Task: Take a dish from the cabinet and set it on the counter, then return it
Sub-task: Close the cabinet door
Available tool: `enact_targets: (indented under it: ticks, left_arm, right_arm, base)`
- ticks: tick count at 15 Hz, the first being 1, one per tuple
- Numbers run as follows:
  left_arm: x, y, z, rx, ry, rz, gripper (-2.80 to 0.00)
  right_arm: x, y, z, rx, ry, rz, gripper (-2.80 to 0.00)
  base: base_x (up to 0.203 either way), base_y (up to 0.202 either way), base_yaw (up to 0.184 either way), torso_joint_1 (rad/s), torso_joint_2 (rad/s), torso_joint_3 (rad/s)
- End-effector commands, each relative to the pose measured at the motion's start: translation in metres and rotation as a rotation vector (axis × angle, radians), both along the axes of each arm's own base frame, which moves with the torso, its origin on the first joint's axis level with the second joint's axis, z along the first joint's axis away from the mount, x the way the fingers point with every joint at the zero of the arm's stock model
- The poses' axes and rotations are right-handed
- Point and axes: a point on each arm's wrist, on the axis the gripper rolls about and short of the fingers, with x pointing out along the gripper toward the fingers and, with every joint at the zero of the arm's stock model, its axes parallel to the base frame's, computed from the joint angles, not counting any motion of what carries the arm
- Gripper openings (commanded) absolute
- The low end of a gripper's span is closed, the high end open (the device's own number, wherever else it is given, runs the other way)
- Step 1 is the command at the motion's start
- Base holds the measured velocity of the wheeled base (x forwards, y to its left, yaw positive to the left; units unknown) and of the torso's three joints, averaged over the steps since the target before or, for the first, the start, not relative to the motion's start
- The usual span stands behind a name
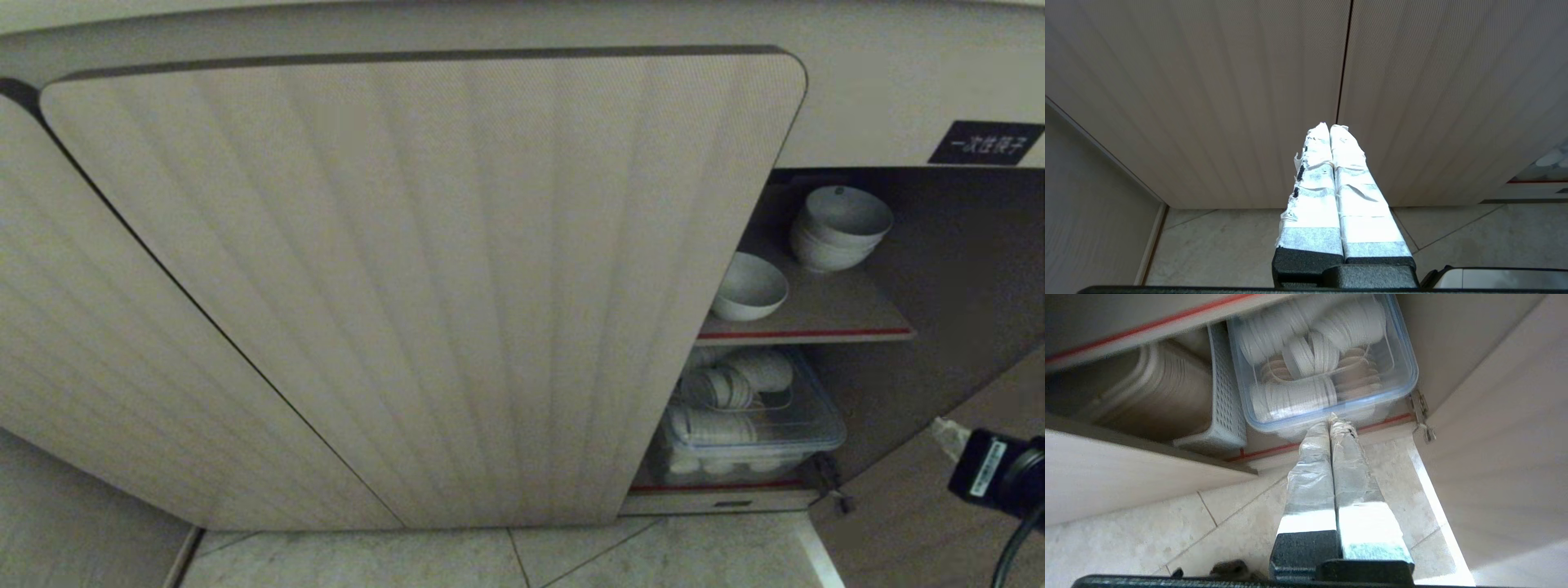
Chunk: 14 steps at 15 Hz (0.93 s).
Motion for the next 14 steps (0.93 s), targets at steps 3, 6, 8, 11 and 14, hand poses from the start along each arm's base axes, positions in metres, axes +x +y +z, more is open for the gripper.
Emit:
enact_targets:
  ticks: [3, 6, 8, 11, 14]
  left_arm:
    - [0.000, 0.000, 0.000, -0.001, 0.000, -0.001, -2.80]
    - [0.000, 0.000, 0.000, -0.001, 0.000, 0.001, -2.80]
    - [0.000, 0.000, 0.000, -0.001, 0.000, 0.000, -2.80]
    - [0.000, 0.000, 0.000, -0.001, 0.000, 0.000, -2.80]
    - [0.000, 0.000, 0.000, -0.001, 0.000, -0.001, -2.80]
  right_arm:
    - [-0.018, -0.003, -0.009, 0.004, 0.002, 0.007, -2.80]
    - [-0.038, -0.005, -0.020, 0.014, -0.008, 0.038, -2.80]
    - [-0.049, -0.007, -0.027, 0.013, -0.012, 0.046, -2.80]
    - [-0.071, -0.010, -0.040, -0.010, -0.037, 0.062, -2.80]
    - [-0.089, -0.014, -0.047, -0.046, -0.044, 0.100, -2.80]
  base:
    - [0.000, 0.000, 0.000, 0.000, 0.00, 0.000]
    - [0.000, 0.000, 0.000, 0.000, 0.00, 0.000]
    - [0.000, 0.000, 0.000, 0.000, 0.00, 0.000]
    - [0.000, 0.000, 0.000, 0.000, 0.00, 0.000]
    - [0.000, 0.000, 0.000, 0.000, 0.00, 0.000]
